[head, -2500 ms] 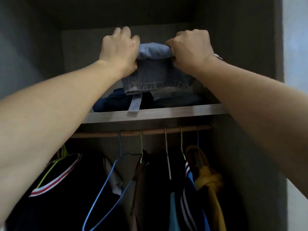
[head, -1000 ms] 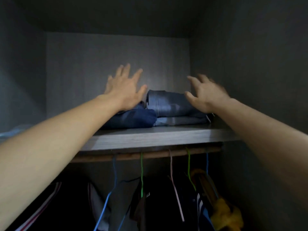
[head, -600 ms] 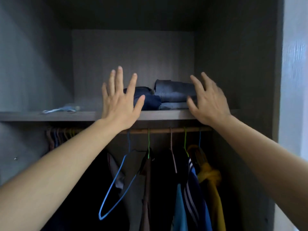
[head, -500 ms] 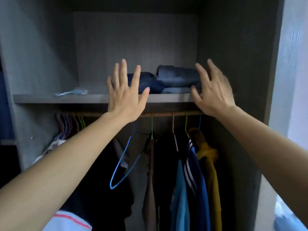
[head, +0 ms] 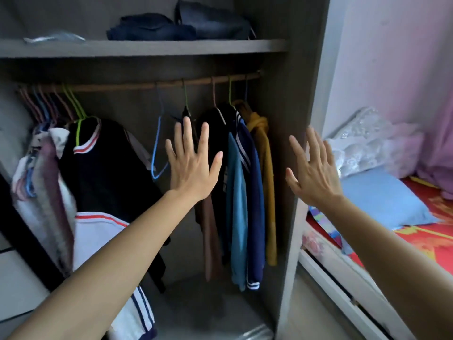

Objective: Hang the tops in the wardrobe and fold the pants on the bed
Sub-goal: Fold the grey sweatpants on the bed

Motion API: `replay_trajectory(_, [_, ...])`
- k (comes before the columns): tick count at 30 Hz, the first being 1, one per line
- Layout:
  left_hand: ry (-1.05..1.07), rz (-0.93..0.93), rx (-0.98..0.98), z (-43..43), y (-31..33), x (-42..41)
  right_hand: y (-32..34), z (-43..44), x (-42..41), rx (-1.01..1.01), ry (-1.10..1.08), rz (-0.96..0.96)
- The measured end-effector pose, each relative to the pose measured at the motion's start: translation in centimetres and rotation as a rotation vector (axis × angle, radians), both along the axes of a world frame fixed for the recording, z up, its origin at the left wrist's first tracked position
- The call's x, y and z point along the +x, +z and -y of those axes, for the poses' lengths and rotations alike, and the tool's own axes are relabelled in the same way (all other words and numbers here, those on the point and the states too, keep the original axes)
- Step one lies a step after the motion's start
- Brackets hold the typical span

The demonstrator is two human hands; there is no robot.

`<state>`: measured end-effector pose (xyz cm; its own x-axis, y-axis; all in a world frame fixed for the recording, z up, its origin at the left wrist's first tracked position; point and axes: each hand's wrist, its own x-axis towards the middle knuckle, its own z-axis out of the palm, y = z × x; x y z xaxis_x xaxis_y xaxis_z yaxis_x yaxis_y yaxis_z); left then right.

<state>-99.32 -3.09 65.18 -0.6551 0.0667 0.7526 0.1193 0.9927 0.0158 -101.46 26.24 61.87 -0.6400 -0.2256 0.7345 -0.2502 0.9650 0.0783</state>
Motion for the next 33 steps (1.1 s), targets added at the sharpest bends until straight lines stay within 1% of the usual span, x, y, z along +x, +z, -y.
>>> replay_trajectory(3, [-0.099,0.065,0.01,-5.5,-1.9,0.5,-1.6,-6.2,3.9,-0.006,-0.122,0.051])
replay_trajectory(6, [-0.23,0.099,-0.026,-13.2,-2.7,1.2,-2.2,-13.5,8.2,-0.051,-0.244,0.045])
replay_trajectory(9, [-0.407,0.114,-0.043,-22.7,-3.5,2.5,-2.8,-21.6,13.6,-0.064,-0.385,0.048])
replay_trajectory(12, [-0.599,0.132,-0.063,-34.2,-5.0,4.5,-4.4,-30.5,20.1,-0.085,-0.511,0.06])
replay_trajectory(14, [-0.701,0.155,-0.069,-42.5,-6.3,6.8,-5.9,-36.6,25.1,-0.089,-0.604,0.074])
replay_trajectory(18, [-0.904,0.234,-0.094,-58.9,-9.5,13.6,-9.1,-48.7,36.2,-0.097,-0.823,0.173])
replay_trajectory(22, [-1.038,0.336,-0.136,-71.9,-12.0,20.9,-11.0,-58.7,47.1,-0.202,-1.07,0.283])
replay_trajectory(26, [-1.161,0.357,-0.237,-81.7,-13.6,26.0,-12.4,-66.6,55.0,-0.298,-1.244,0.307])
replay_trajectory(29, [-1.218,0.392,-0.336,-87.8,-15.5,28.0,-14.8,-71.5,57.9,-0.394,-1.327,0.33])
replay_trajectory(31, [-1.247,0.436,-0.426,-91.6,-17.7,28.3,-16.9,-74.3,58.7,-0.449,-1.361,0.388])
replay_trajectory(33, [-1.253,0.482,-0.518,-95.8,-20.5,27.9,-19.3,-77.3,58.8,-0.476,-1.391,0.502])
